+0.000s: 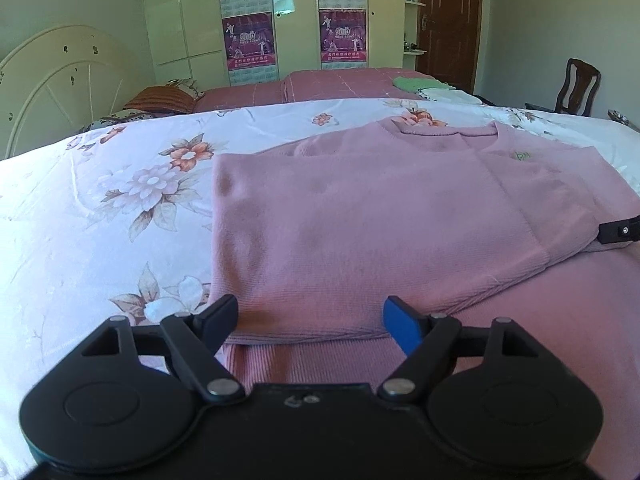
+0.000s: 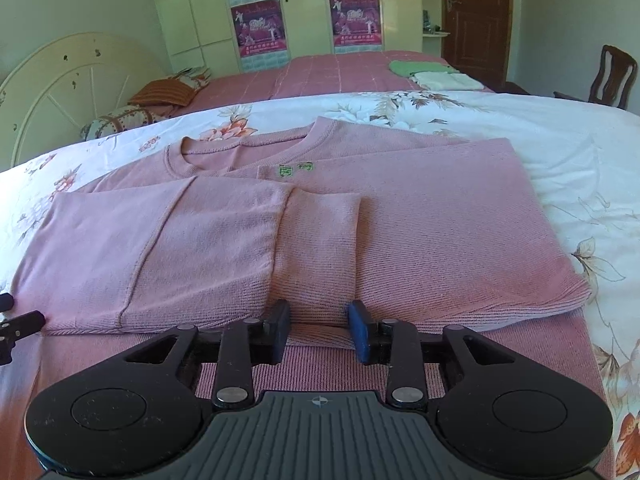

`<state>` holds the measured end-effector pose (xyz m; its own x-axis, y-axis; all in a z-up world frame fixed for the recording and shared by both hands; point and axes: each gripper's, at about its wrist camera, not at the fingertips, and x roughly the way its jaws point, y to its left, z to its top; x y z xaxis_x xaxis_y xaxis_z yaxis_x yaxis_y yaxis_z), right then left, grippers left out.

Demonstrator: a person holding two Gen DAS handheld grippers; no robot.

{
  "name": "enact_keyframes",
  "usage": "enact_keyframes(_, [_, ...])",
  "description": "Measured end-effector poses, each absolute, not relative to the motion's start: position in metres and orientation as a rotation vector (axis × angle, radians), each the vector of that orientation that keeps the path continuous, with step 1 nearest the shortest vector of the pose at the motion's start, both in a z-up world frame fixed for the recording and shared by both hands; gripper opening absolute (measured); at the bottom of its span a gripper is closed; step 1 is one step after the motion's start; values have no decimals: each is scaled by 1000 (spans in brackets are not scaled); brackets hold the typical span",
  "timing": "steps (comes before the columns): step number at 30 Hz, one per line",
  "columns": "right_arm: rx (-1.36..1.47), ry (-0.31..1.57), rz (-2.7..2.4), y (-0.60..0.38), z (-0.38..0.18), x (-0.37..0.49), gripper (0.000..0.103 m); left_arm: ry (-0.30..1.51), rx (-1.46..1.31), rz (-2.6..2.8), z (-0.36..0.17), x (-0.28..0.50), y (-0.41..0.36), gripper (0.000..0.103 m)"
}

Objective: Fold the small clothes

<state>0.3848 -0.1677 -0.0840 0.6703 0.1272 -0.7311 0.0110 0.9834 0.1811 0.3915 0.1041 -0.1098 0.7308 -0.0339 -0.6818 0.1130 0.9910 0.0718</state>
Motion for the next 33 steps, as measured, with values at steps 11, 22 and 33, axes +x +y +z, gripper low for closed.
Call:
enact_keyframes(11, [247,696,120,-208,-37,310,77,732,105,-23,-92,317,103,80])
enact_keyframes(22, [267,690,108,-226,-22,260,56,724,74,15,-84,286,117,74])
enact_keyframes(33, [409,740,101,-210,-59,356,47,674,73,-55,-97,379,105,72])
